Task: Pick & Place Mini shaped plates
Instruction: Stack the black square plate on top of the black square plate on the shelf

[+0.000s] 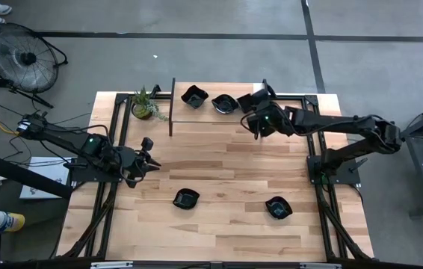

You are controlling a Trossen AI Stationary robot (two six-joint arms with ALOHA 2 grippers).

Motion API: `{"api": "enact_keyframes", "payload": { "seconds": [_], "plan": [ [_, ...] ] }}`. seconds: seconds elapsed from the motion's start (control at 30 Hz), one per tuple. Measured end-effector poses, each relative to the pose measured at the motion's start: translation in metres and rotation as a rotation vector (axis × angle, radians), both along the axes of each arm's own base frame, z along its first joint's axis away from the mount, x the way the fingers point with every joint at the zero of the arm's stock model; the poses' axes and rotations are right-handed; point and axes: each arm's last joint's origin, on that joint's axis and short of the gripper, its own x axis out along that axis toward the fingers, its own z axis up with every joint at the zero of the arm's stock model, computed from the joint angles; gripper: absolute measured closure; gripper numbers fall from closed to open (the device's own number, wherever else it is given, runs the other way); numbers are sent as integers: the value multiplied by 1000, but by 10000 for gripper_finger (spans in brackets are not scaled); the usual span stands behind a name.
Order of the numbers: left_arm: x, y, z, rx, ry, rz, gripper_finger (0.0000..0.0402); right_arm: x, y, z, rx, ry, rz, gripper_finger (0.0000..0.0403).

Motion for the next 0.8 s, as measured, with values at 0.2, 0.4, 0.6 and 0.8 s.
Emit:
{"api": "enact_keyframes", "payload": {
  "seconds": [0.2, 0.4, 0.6, 0.8],
  "plan": [
    [0, 0, 0, 0, -1, 0, 346, -5, -10, -1, 19, 9, -21, 401],
    [0, 0, 0, 0, 0, 0, 346, -5, -10, -2, 28, 15, 1, 399],
    [0, 0, 0, 0, -1, 0, 346, -4, -10, -2, 39, 19, 33, 396],
    [0, 0, 0, 0, 0, 0, 346, -5, -10, -1, 15, 29, 2, 378]
  ]
}}
